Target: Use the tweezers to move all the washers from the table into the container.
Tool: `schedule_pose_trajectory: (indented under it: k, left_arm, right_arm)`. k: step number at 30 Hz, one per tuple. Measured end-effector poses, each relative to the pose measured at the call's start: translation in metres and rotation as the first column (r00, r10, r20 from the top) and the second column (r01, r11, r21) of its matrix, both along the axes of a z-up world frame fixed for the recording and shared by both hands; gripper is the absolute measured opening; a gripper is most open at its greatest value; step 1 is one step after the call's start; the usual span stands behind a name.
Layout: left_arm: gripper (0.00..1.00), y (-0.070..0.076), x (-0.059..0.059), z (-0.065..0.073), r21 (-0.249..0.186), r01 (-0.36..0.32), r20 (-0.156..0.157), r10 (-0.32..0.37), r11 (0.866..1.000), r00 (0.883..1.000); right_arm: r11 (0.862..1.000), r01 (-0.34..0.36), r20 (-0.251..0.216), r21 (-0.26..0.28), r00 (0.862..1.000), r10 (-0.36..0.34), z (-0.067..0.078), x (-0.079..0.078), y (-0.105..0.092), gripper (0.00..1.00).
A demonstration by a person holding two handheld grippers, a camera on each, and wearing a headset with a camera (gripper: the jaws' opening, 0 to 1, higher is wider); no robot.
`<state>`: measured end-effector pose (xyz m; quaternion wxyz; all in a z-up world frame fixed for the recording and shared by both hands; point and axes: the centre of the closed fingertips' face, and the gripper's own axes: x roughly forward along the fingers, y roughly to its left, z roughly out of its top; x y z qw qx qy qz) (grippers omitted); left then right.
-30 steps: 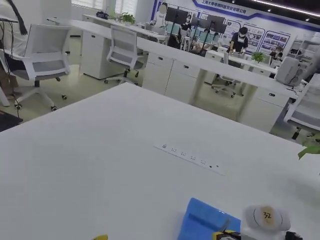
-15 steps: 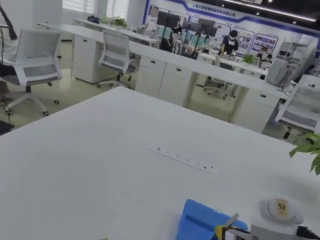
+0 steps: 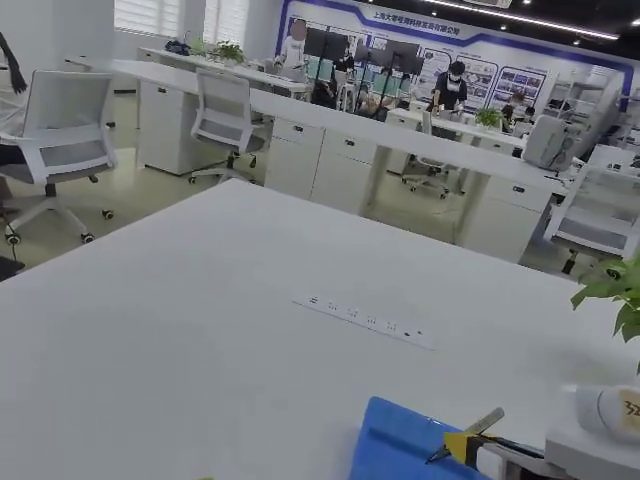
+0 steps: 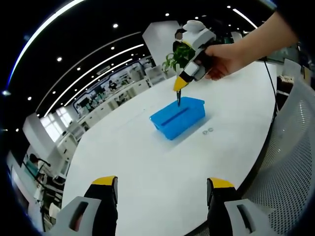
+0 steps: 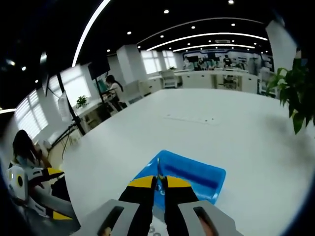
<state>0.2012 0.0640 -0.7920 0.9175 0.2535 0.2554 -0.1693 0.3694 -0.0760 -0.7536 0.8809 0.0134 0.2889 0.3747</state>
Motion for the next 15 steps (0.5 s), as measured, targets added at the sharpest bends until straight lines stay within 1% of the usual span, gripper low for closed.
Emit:
schedule_pose_trajectory:
  k: [2,3,6,9,11,13,15]
  left_arm:
    - [0.75,0.0,0.0,-0.001,0.0,0.001,-0.002,-0.001,1.0,1.0]
    - [0.75,0.0,0.0,-0.001,0.002,0.001,-0.002,-0.001,1.0,1.0]
    - [0.75,0.0,0.0,-0.001,0.0,0.002,-0.005,-0.002,1.0,1.0]
    - [0.75,-0.001,-0.001,-0.001,0.002,0.004,-0.008,-0.004,1.0,1.0]
    - [0.75,-0.001,-0.001,-0.002,0.003,0.007,-0.009,-0.007,1.0,1.0]
    - [0.75,-0.001,-0.001,-0.002,0.002,0.009,-0.011,-0.009,1.0,1.0]
    - [0.75,-0.001,-0.001,-0.002,0.006,0.009,-0.009,-0.009,1.0,1.0]
  right_arm:
    - [1.0,-0.02,0.001,0.02,1.0,0.02,0.002,-0.006,0.001,0.03]
    - [0.999,-0.026,-0.006,0.025,1.0,0.027,0.003,-0.008,0.001,0.03]
    - [0.998,-0.054,-0.003,0.036,0.999,0.054,0.004,-0.017,0.003,0.03]
    - [0.997,-0.08,0.005,0.006,0.997,0.08,0.0,-0.025,0.001,0.03]
    - [0.995,-0.096,0.002,-0.01,0.995,0.096,-0.004,-0.031,0.001,0.03]
    - [0.993,-0.115,-0.012,-0.021,0.993,0.114,-0.009,-0.037,0.001,0.03]
    - [0.988,-0.14,-0.026,-0.061,0.99,0.139,-0.019,-0.045,-0.001,0.03]
